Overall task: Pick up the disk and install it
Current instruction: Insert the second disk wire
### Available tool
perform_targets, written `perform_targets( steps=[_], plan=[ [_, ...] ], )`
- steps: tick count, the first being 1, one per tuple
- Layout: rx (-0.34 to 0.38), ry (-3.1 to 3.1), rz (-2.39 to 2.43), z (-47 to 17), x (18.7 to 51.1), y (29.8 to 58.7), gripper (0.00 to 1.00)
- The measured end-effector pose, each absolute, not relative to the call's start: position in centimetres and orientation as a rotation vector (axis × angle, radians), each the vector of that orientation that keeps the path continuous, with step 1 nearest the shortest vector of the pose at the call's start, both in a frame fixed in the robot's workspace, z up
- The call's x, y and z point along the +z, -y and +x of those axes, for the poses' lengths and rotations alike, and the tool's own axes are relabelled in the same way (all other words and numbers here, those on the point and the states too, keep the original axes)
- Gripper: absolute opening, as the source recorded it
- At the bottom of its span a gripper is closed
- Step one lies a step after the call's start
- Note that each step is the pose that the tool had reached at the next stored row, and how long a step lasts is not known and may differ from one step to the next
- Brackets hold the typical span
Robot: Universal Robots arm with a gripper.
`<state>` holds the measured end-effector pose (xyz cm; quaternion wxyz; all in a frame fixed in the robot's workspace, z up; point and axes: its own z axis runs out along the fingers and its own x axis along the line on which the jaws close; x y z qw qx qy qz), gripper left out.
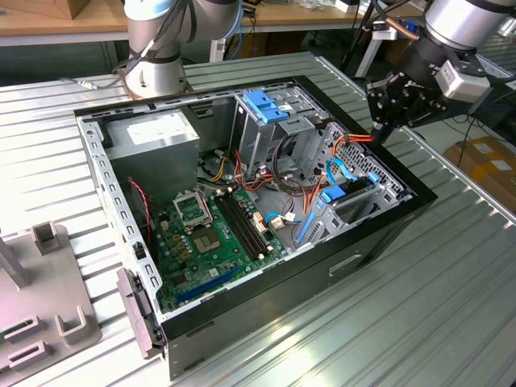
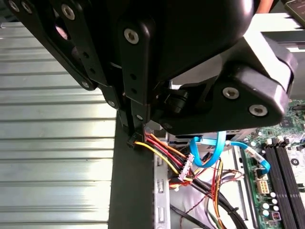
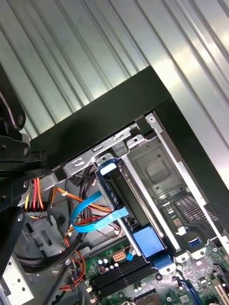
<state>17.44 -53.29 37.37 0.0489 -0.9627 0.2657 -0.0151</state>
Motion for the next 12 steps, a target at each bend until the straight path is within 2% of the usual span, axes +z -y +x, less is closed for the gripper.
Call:
perform_targets(
  steps=[12],
  plan=[
    [-0.058,-0.842,-2.923,13.6,37.3,53.3,0.17]
  ],
)
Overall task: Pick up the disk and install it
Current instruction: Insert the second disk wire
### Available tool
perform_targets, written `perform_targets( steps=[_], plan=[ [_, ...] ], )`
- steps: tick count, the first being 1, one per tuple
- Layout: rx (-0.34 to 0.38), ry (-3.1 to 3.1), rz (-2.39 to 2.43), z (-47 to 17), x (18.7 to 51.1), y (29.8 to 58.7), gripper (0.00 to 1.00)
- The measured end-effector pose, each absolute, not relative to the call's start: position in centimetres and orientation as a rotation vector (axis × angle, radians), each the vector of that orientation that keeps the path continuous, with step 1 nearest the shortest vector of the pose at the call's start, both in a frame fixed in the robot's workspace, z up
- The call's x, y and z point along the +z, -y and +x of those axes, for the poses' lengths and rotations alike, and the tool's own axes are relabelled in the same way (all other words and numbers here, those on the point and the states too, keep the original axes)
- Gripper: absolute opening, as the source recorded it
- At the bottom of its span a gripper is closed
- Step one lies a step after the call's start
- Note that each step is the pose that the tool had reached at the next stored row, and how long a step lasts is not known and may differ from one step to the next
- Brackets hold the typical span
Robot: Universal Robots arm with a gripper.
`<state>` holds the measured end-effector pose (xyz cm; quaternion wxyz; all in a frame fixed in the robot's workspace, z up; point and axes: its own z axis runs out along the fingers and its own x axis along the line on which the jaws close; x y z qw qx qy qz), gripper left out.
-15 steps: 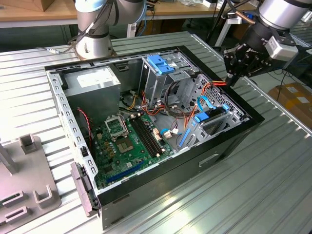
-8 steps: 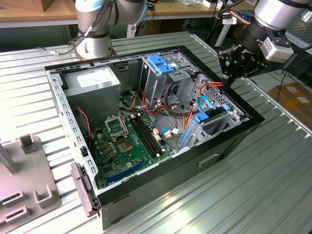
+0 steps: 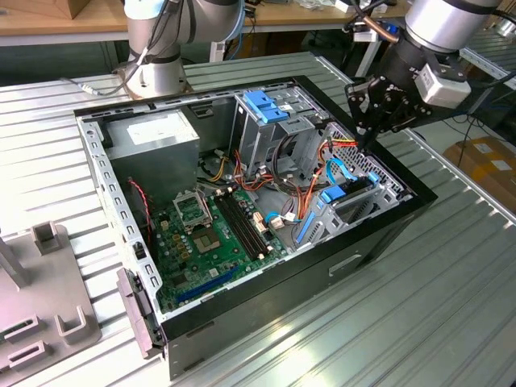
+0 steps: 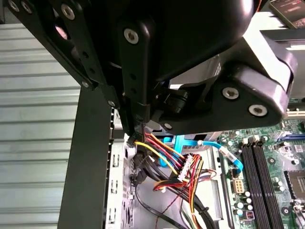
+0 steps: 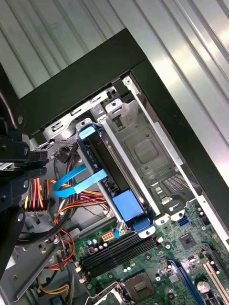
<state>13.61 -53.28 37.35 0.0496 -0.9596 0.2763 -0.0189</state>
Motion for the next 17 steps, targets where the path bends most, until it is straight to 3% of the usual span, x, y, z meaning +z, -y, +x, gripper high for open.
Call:
perform_targets(
  steps=[17],
  plan=[
    [-0.083,-1.335,-2.742,13.55,37.24,53.29,0.17]
  ],
)
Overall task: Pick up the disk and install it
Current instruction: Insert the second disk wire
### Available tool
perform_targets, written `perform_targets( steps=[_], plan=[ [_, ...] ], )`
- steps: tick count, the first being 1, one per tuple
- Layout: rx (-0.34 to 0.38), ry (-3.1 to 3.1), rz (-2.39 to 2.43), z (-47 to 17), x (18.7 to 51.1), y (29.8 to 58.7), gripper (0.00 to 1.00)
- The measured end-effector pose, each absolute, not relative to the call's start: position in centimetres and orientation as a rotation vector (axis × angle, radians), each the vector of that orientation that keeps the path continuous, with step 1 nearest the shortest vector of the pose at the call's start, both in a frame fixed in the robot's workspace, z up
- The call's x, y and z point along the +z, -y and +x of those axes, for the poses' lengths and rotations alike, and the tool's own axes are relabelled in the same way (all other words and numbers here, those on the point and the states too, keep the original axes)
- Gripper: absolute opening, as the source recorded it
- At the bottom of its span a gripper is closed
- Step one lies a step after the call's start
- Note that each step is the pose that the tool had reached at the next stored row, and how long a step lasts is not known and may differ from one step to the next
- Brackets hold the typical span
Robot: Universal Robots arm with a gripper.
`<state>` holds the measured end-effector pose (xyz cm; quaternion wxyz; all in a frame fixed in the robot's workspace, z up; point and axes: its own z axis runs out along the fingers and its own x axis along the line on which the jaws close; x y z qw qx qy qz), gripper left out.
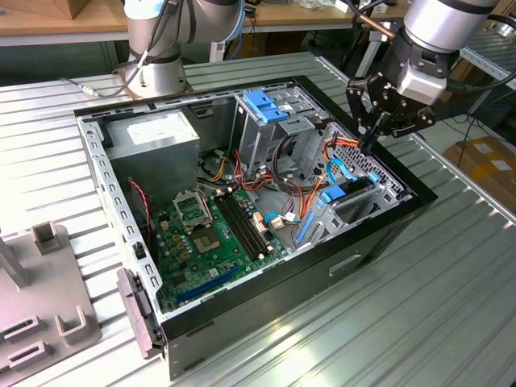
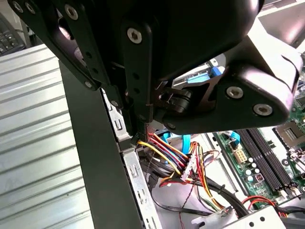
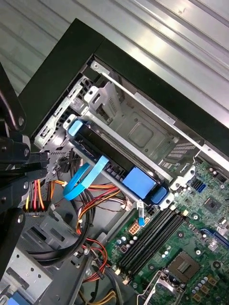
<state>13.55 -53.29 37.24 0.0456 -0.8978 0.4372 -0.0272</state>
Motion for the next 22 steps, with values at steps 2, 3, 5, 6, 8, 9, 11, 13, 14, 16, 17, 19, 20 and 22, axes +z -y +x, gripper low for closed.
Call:
perform_targets(
  steps=[2,3,5,6,8,9,11,13,14,16,17,19,20,22],
  plan=[
    [-0.083,-1.335,-2.741,13.55,37.24,53.29,0.17],
    [-0.083,-1.335,-2.741,13.55,37.23,53.29,0.17],
    [-0.083,-1.335,-2.741,13.54,37.24,53.29,0.17],
    [-0.083,-1.335,-2.741,13.54,37.24,53.29,0.17],
    [-0.083,-1.337,-2.74,13.54,37.23,53.29,0.17],
    [-0.084,-1.353,-2.733,13.54,37.2,53.28,0.17],
    [-0.086,-1.384,-2.718,13.54,37.18,53.29,0.17],
    [-0.088,-1.432,-2.694,13.54,37.13,53.29,0.17],
    [-0.089,-1.455,-2.682,13.54,37.1,53.29,0.17],
    [-0.093,-1.525,-2.645,13.53,37.06,53.29,0.17],
    [-0.093,-1.541,-2.636,13.48,37.05,53.29,0.17],
    [-0.095,-1.564,-2.623,13.36,37.04,53.29,0.17],
    [-0.095,-1.581,-2.613,13.24,37.04,53.29,0.17],
    [-0.096,-1.6,-2.602,13.1,37.03,53.29,0.17]
  ],
)
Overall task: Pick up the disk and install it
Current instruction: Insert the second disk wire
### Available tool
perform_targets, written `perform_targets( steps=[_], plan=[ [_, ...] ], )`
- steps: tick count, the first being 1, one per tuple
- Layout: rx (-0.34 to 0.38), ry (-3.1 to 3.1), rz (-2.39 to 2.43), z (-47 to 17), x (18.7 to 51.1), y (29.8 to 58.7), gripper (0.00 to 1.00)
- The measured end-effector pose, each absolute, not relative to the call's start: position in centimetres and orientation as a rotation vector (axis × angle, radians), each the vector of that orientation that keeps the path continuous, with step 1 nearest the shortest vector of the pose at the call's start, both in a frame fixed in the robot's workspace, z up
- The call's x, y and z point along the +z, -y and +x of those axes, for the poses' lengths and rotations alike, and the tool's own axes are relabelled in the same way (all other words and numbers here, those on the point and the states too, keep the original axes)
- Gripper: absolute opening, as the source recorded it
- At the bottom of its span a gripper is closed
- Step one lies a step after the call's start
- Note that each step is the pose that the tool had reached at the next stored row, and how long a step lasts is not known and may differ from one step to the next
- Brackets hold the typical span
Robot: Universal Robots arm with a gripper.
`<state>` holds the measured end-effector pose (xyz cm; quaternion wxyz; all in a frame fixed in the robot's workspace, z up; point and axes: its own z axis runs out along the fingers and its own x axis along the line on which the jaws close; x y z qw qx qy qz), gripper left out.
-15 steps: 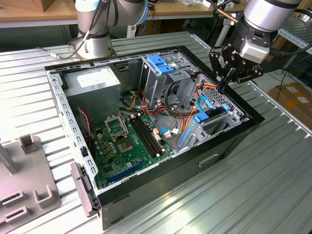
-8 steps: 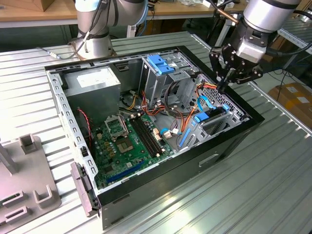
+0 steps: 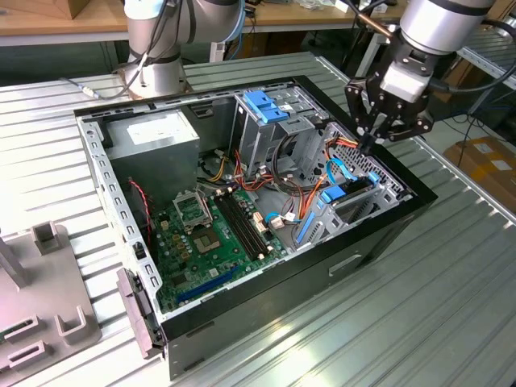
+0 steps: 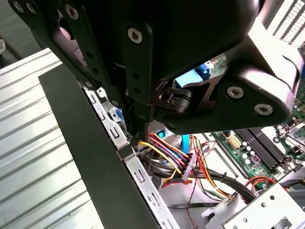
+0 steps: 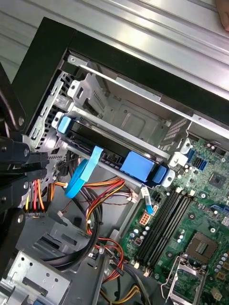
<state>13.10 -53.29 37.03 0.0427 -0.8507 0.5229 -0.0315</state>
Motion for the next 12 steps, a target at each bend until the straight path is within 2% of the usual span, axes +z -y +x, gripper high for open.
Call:
perform_targets(
  steps=[12],
  plan=[
    [-0.098,-1.638,-2.579,12.74,37.02,53.29,0.17]
  ],
)
